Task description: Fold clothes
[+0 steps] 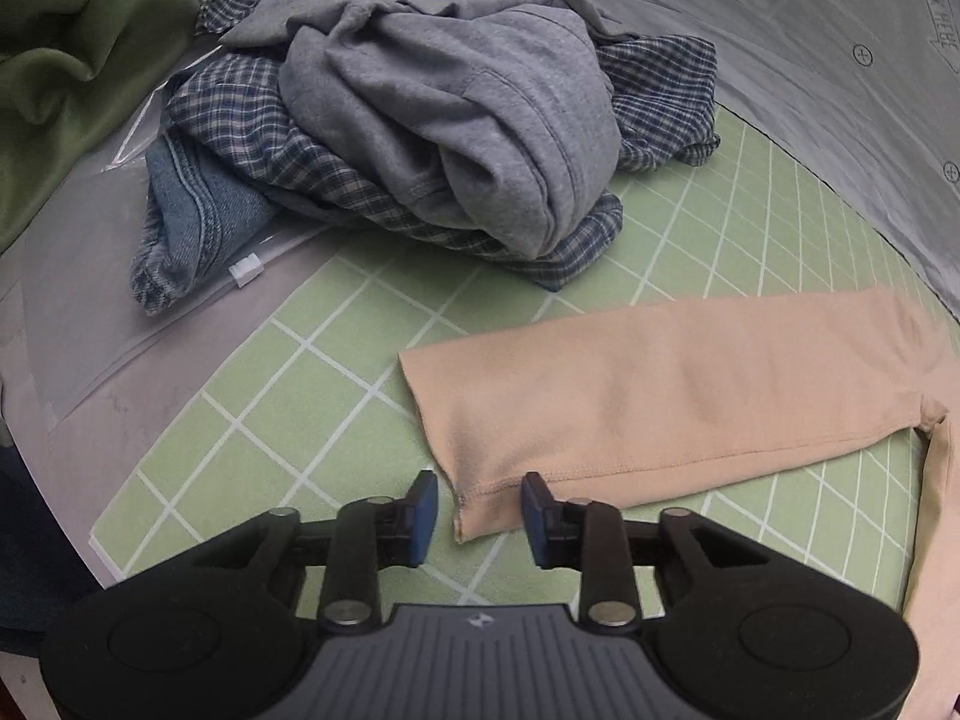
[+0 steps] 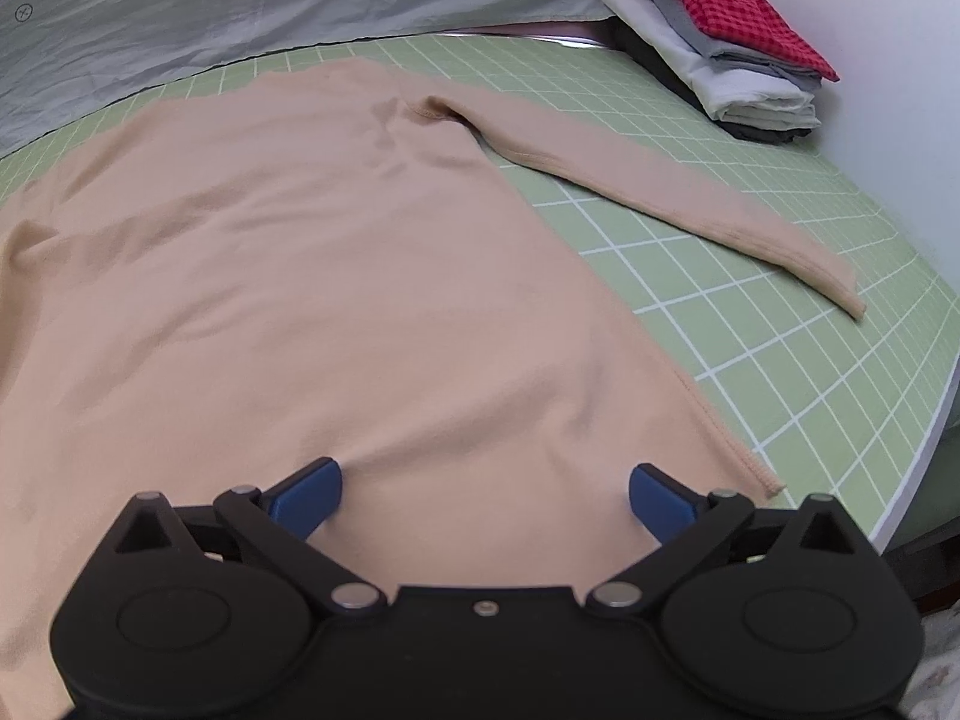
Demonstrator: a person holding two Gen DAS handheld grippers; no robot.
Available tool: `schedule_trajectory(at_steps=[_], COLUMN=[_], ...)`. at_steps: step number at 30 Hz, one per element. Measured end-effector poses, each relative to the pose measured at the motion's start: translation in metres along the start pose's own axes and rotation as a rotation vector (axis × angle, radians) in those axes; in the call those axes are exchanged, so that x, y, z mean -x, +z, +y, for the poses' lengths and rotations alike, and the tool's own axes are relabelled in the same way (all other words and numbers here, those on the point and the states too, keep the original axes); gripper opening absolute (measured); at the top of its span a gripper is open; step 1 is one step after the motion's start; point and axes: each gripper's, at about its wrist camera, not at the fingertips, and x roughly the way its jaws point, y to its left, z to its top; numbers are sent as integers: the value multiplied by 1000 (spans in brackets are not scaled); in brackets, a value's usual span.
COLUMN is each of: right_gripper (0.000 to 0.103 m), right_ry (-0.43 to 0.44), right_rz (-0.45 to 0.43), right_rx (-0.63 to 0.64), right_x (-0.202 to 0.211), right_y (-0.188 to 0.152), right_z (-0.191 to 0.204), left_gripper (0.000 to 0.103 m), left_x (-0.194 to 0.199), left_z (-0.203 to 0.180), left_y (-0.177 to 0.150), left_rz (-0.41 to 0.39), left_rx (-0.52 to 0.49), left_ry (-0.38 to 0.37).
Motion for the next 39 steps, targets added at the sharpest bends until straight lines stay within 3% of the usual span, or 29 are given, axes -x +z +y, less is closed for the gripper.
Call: schedule_trajectory(at_steps=[2,7,22,24,25,27,29,30,39], right_gripper=[103,103,103,103,103,103,103,103,102], right_ry=[19,48,84,88,90,92,93,93,123], right_rz=[11,15,7,6,6,6,8,9,80], right_rx=[-31,-66,-80,-75,-73,-69,-68,-68,-1], right_x=[-2,-4,-7,-8,-8,-8,-8,-8,-9], right_y=[0,-2,-3,-3,-3,-2,-2,-2,13], right_z=[-4,-10,-17,-18,-18,-19,-19,-18,-22], left_gripper=[76,89,100,98,90,66,27,16,13], left_x=[-1,-7,-16,-16,-15,-11,-9,-9,0], left_z=[-1,-9,-28,-31,-34,-40,-48,-52,-103], left_y=[1,1,-7,-10,-11,-13,-11,-9,-5], left_rz=[-4,6,-11,-26,-44,-70,-65,-54,-69], left_rx=[19,-4,-94,-123,-154,-212,-244,-251,-231], left_ry=[4,23,88,89,82,56,22,7,-102])
